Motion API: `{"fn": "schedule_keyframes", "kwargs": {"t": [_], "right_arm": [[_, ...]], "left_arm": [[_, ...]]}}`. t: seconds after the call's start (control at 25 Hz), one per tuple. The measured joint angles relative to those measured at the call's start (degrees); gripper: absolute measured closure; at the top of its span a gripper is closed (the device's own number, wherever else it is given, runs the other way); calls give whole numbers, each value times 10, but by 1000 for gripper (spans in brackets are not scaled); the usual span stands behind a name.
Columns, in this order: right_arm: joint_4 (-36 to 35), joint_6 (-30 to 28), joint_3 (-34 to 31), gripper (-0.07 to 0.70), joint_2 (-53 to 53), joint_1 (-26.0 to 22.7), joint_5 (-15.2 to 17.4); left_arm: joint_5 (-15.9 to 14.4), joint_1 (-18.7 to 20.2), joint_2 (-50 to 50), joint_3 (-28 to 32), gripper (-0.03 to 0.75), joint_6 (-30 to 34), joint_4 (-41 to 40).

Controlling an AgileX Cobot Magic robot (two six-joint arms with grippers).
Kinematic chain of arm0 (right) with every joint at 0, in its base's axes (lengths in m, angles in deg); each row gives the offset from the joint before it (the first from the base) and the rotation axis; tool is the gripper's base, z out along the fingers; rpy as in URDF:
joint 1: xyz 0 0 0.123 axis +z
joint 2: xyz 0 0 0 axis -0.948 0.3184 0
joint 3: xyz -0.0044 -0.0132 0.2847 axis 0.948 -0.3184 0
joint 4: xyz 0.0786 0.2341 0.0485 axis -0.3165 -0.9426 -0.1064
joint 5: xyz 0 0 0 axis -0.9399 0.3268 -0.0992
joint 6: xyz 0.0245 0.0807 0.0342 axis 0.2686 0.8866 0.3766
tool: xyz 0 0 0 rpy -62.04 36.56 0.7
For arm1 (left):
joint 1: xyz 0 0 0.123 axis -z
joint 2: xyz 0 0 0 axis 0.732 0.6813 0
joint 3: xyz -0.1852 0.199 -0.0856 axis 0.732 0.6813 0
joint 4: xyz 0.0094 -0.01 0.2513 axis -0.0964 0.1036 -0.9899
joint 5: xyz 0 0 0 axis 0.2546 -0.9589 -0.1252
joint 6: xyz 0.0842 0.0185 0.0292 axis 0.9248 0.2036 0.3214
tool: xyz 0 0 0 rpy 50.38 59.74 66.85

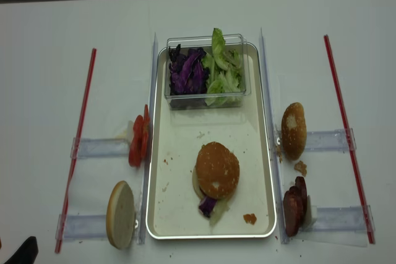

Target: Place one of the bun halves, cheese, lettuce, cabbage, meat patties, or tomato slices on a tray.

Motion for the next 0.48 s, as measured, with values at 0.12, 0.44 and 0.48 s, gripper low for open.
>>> {"fn": "schedule_keyframes", "kwargs": {"t": [0.12, 0.44, 0.48], "right_arm": [[0, 0, 0, 162, 0, 0, 0], [0, 0, 0, 162, 0, 0, 0], [0, 0, 0, 162, 0, 0, 0]], "left_arm": [[0, 0, 0, 0, 320, 0, 0], [0, 0, 0, 0, 320, 0, 0], [0, 0, 0, 0, 320, 0, 0]]}}
